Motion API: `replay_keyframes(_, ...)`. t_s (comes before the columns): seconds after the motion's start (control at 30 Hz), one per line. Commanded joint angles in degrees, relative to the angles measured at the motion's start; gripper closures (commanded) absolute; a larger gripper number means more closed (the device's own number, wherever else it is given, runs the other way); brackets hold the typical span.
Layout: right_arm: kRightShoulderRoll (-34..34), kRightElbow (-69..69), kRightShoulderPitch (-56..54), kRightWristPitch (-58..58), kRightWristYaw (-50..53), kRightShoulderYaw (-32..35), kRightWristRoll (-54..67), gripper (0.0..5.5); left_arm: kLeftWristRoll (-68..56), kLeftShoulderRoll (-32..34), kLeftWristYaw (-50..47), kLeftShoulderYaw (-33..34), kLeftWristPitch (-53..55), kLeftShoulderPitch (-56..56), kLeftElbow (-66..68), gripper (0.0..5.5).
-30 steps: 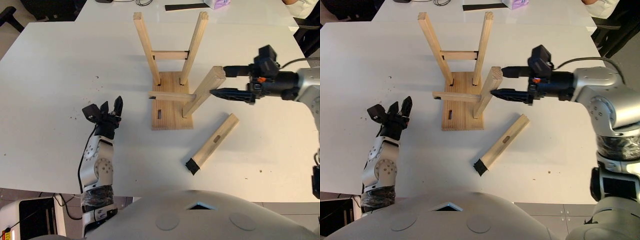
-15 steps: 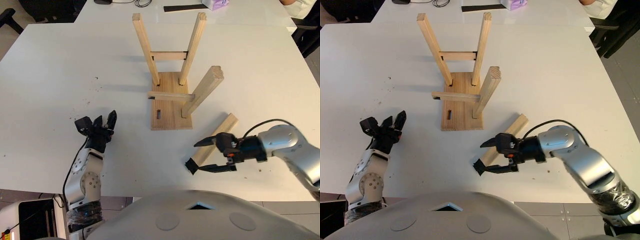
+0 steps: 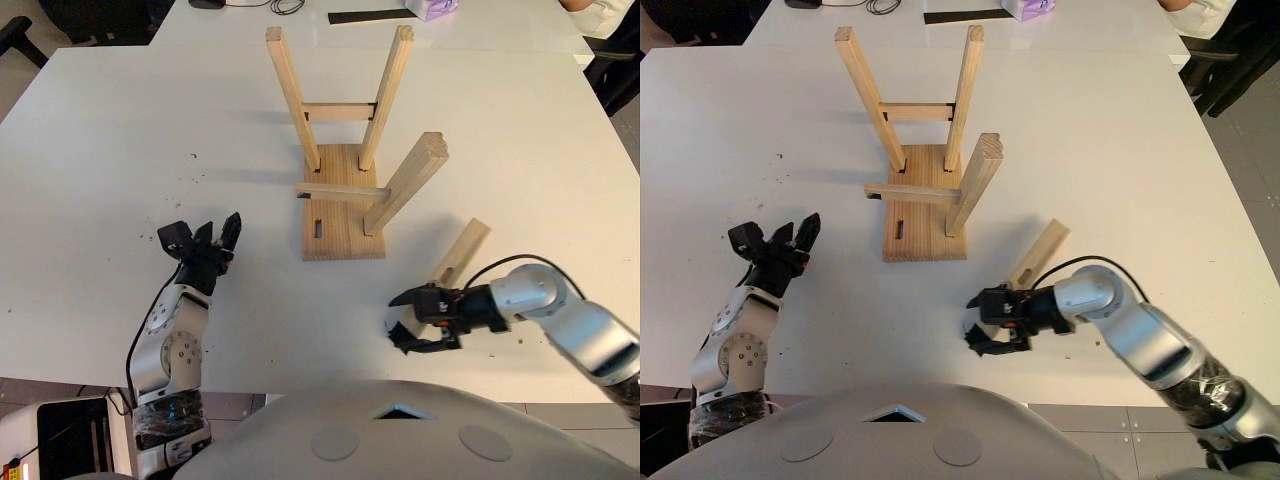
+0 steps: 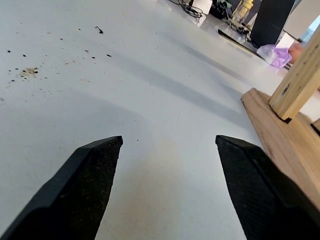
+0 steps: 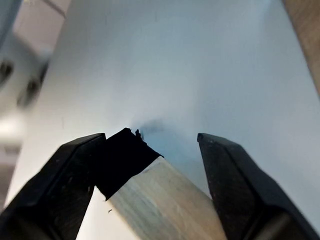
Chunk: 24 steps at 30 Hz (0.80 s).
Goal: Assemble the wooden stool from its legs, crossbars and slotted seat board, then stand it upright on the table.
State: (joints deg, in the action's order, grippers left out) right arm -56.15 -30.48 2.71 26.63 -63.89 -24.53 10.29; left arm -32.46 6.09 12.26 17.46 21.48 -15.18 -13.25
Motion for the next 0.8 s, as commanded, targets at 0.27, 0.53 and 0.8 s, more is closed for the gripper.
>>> replay_keyframes(0.27,-8.5,11.9,-1.6,-12.8,-8.6,12.0,0.9,2.11,3.1,-4.9,-0.4,-2.0,-7.3,0.7,5.6,2.03)
replay_keyframes(0.53,-10.1,17.1,-2.7,-9.6,-17.0,23.6,14.0,2.11,3.9,-6.0,-0.1,-2.6,-11.3,2.4,9.7,2.03)
replay_keyframes(0.8,-17.0,34.5,-0.1,-18.0,-27.1,25.6,8.8,2.11,4.0,-8.0,-0.6,-2.5,-14.8,1.0,11.7,2.03)
